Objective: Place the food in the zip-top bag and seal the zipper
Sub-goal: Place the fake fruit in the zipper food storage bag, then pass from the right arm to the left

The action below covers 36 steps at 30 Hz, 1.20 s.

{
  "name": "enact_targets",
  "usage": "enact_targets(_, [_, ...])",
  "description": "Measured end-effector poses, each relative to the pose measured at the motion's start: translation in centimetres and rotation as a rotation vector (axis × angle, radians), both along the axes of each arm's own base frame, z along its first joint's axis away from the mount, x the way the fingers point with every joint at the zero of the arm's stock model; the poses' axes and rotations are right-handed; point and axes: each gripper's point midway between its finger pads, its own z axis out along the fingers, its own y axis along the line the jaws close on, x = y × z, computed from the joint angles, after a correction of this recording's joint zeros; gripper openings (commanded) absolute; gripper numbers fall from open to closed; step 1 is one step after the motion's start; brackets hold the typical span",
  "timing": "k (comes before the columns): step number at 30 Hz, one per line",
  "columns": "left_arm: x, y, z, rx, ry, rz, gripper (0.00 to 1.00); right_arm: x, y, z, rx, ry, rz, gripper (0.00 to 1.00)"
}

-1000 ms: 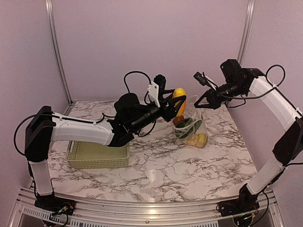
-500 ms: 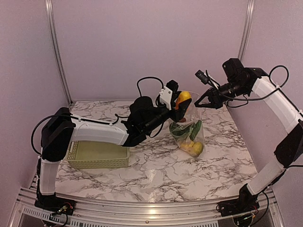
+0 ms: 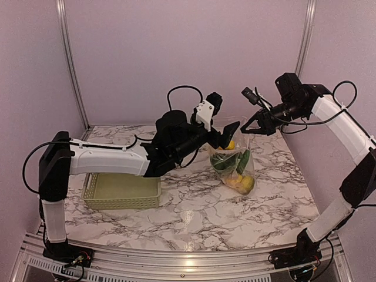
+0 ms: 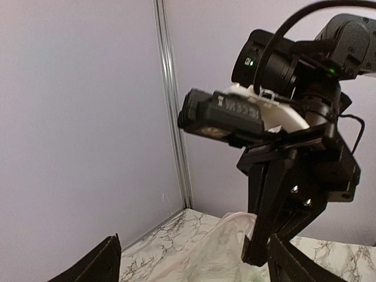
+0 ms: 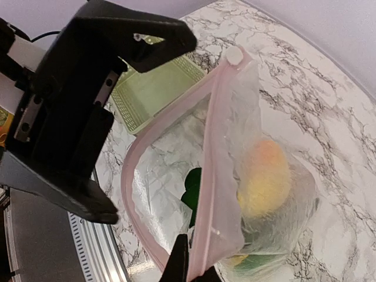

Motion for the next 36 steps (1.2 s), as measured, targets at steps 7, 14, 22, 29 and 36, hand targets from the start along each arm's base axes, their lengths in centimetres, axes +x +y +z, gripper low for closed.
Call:
enact_targets(7, [-6.6,6.6,9.9,-0.115,-0.094,-0.072,0.93,-0.1,0.0,-0.1,-0.004,-0.001,0.007,0.0])
enact_targets(14, [-8.4,12.4,7.8,0.0,-0.11,-0.007,0.87,-1.1,0.4,-0.4,-0.011,0.002,0.055,0.0])
enact_targets(22, [-8.2,13.1,-2.8,0.28,0.006,-0.043,0.75,-4.8,2.0,-0.4,-0.013,0.022,0.206,0.0])
enact_targets(29, [-8.6,13.0,-4.3,0.328,0.033,-0.1,0.75,-6.3,2.1,1.1,0.018,-0.032,0.265,0.0])
enact_targets(36, [-8.1,12.4,-5.9,0.323,0.067,-0.158,0.72,-6.9,2.2,1.9,0.039,-0.051,0.289,0.0])
